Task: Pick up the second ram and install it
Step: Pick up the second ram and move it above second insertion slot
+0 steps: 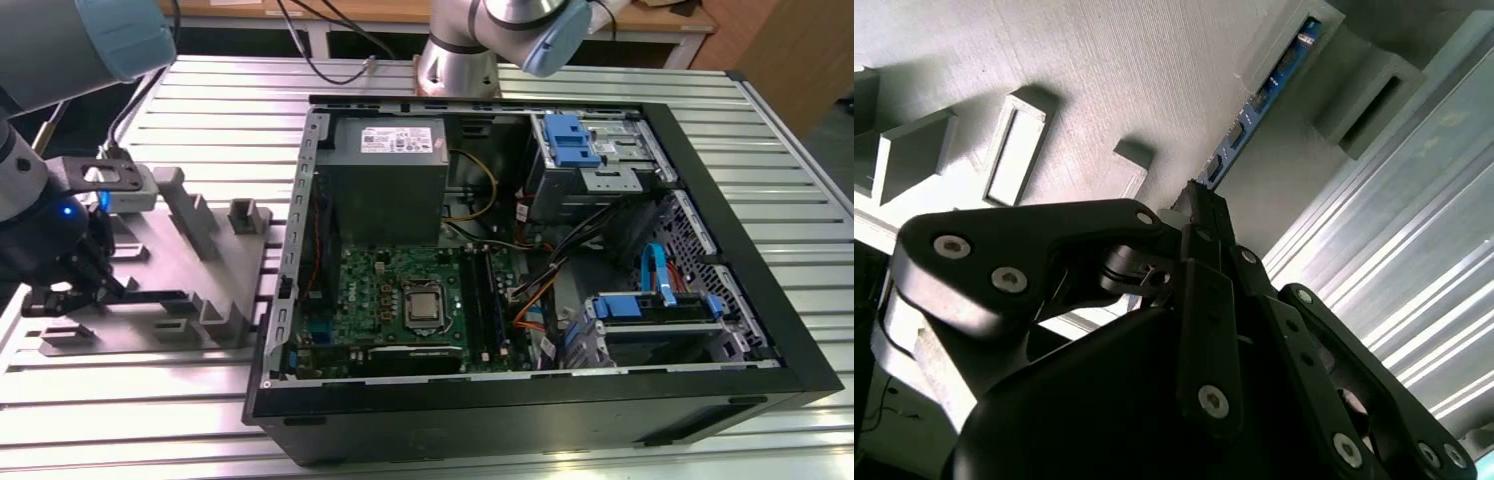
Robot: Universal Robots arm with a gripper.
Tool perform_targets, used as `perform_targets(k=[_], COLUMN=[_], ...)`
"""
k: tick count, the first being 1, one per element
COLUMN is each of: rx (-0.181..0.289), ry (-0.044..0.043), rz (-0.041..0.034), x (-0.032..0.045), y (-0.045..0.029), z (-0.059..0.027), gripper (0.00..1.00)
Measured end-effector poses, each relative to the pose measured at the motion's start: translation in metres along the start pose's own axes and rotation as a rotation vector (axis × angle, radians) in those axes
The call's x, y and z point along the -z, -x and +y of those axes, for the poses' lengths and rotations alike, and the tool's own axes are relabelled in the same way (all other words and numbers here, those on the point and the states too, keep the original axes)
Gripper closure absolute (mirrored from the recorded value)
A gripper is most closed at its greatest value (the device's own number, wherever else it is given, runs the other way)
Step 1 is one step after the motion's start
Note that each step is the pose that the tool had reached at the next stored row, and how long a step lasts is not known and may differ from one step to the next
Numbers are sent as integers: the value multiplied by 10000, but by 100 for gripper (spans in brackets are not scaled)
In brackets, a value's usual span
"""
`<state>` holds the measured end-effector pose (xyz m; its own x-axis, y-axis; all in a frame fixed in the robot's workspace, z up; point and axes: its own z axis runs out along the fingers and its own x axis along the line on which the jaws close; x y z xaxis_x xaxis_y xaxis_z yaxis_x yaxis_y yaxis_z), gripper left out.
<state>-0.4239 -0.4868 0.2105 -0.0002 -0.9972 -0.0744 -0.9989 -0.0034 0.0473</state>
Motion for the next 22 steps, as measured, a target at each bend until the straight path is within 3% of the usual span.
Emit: perform_targets(k=[6, 22], rx=[0, -62], ry=[0, -6], rz=[0, -4], x=[81, 403], y=[6, 30], z=[4, 19], gripper=[89, 89])
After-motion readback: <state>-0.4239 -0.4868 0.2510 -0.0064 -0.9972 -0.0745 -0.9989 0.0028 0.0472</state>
